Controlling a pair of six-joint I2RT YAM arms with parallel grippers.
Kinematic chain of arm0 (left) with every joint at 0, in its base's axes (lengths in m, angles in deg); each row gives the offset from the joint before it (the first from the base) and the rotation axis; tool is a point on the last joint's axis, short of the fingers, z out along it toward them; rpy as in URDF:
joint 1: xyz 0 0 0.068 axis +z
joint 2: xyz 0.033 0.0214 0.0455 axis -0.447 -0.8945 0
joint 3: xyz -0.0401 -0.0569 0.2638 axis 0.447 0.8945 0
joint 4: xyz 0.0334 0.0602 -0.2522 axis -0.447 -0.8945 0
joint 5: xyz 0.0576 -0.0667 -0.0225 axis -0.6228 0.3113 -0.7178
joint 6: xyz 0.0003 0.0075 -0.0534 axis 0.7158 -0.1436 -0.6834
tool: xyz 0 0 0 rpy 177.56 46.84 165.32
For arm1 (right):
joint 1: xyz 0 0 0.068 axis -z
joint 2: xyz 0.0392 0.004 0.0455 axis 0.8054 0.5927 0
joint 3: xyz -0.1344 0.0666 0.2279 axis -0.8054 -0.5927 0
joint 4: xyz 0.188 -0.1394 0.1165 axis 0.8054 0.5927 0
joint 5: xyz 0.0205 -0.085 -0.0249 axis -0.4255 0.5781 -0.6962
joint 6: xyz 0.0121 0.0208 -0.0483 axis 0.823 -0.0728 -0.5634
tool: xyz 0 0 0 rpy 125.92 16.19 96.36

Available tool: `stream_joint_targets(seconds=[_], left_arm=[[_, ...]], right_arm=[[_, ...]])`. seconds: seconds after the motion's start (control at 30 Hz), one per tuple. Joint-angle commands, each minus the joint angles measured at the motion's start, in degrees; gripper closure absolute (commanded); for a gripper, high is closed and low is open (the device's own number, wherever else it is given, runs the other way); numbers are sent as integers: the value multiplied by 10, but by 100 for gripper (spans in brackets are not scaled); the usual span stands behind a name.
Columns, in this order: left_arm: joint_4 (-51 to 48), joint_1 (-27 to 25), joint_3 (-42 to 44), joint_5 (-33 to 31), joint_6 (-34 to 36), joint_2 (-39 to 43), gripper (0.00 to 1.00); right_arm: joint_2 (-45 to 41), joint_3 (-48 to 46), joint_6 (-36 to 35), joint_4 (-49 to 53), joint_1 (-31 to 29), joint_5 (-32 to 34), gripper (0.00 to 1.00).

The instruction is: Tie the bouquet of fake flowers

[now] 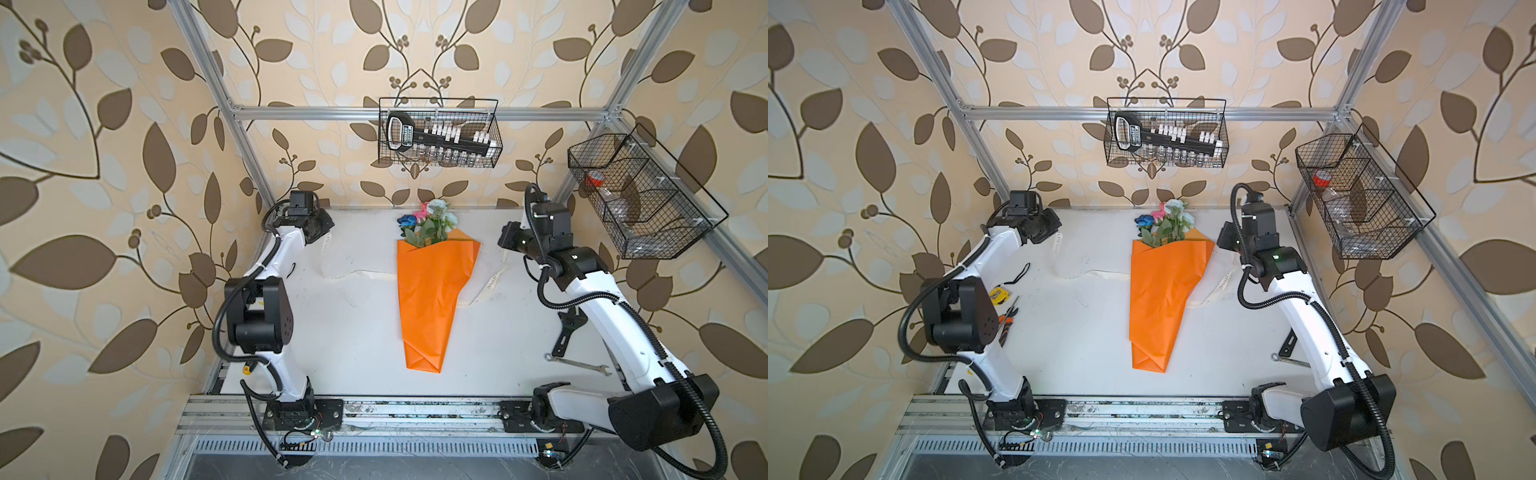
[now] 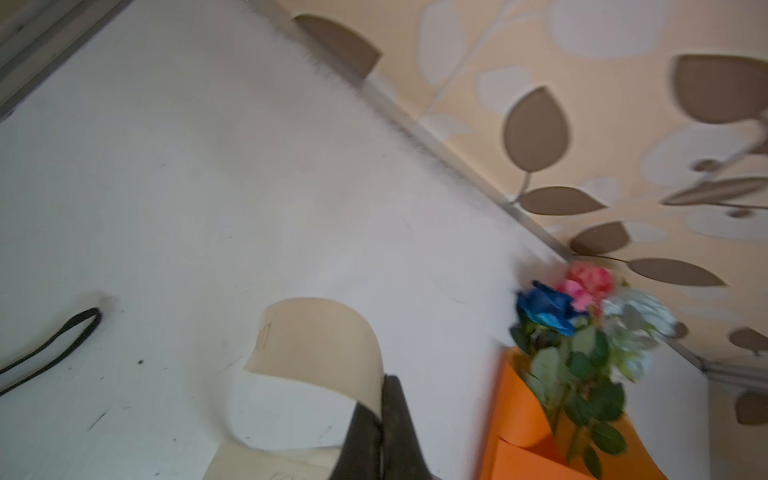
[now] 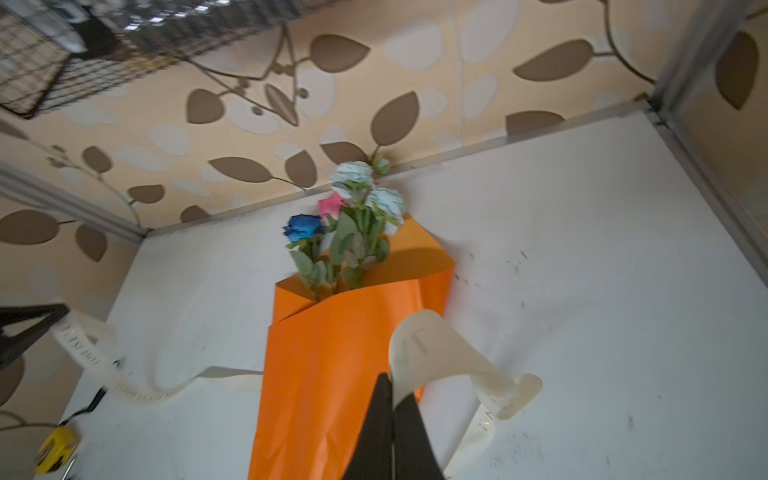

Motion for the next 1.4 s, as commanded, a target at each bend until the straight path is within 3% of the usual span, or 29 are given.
stream_joint_targets(seconds=[0.0, 0.17, 0.4, 0.6, 0.8, 1.0, 1.23, 1.27, 1.3, 1.37], left_arm=[[57, -46, 57, 11, 44, 80, 100], [113, -108, 143, 31, 56, 187, 100], [167, -154, 218, 84, 51, 286, 100], [216, -209, 278, 115, 76, 350, 100], [225, -268, 301, 155, 138, 361, 100], [227, -332, 294, 194, 213, 350, 100], [230, -342, 295, 191, 226, 333, 100], [231, -343, 295, 186, 226, 330, 100], [231, -342, 294, 182, 225, 327, 100], [232, -342, 291, 178, 224, 318, 100]], right_arm=[[35, 71, -27, 12, -38, -29, 100], [116, 174, -31, 5, -98, -88, 100], [263, 347, -25, 12, -162, -169, 100], [395, 480, -9, 17, -186, -220, 100], [526, 599, 11, 10, -212, -332, 100], [576, 562, 4, 2, -250, -380, 100], [555, 414, -30, 7, -300, -424, 100], [545, 388, -28, 7, -300, -417, 88], [535, 367, -28, 5, -299, -408, 67], [513, 333, -30, 4, -295, -378, 52]])
